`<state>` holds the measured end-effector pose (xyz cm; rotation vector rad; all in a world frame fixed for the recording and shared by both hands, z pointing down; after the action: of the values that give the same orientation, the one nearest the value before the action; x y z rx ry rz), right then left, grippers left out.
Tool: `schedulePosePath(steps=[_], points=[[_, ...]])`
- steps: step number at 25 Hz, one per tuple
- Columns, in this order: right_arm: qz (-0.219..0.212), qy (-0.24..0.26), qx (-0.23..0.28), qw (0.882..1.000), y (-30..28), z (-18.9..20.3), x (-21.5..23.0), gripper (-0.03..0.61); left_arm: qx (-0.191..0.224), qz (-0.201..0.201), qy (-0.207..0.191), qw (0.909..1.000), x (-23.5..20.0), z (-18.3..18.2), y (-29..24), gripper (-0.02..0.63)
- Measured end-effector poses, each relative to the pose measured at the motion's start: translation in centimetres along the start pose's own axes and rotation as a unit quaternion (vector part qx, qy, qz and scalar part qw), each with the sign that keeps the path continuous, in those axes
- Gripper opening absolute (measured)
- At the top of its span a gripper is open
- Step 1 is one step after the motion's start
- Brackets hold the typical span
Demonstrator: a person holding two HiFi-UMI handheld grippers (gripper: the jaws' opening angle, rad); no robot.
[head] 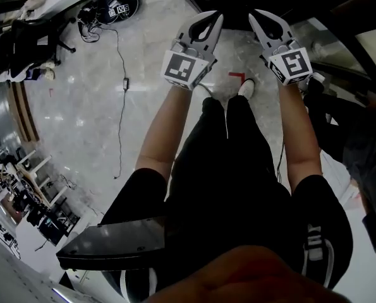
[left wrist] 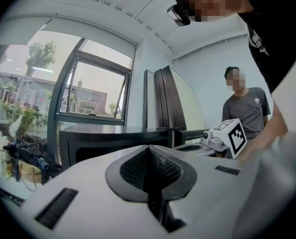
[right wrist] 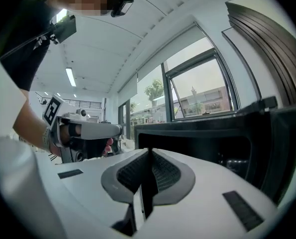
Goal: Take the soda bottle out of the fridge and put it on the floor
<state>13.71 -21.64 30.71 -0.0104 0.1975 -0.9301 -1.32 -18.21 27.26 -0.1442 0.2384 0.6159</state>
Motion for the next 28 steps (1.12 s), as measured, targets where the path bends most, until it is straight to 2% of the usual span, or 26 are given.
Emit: schedulePosePath(steps=[7,9,12,14,19,28], points=[[0.049,-0.004,-0.021,0.999,-5.8,6.9,3.2,0.020,0.001,-0.002,0.019,0.9998,-6.2,5.4,-4.8,0.000],[0.063,-0.016,-0.023,0.998,-7.2,8.7,4.1,0.079,0.000,-0.004,0.025,0.9997,-7.7,7.0,-5.9,0.000],[0.077,-0.040,-0.027,0.996,-8.5,11.2,5.2,0.231,-0.002,-0.003,0.029,0.9996,-8.7,9.1,-7.5,0.000],[0.087,-0.035,-0.034,0.995,-9.1,12.4,5.8,0.263,-0.002,0.006,0.024,0.9997,-8.9,10.1,-8.5,0.000],[0.096,-0.026,-0.044,0.994,-11.2,13.9,7.1,0.298,0.002,0.012,0.028,0.9995,-9.7,11.0,-9.7,0.000],[0.088,-0.006,-0.057,0.994,-15.3,15.2,9.5,0.315,0.022,0.002,0.043,0.9988,-11.1,10.9,-10.8,0.000]])
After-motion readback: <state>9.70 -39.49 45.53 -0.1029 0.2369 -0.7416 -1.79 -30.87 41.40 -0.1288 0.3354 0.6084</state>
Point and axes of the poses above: the fingertips, and each gripper's own axes: y backward along the fingers, x to its right, z out of its underside, the point moved 6 cm from there along y, backward along the fingers, and after that the axes turned 12 degrees about y, right-handed, at the moved point
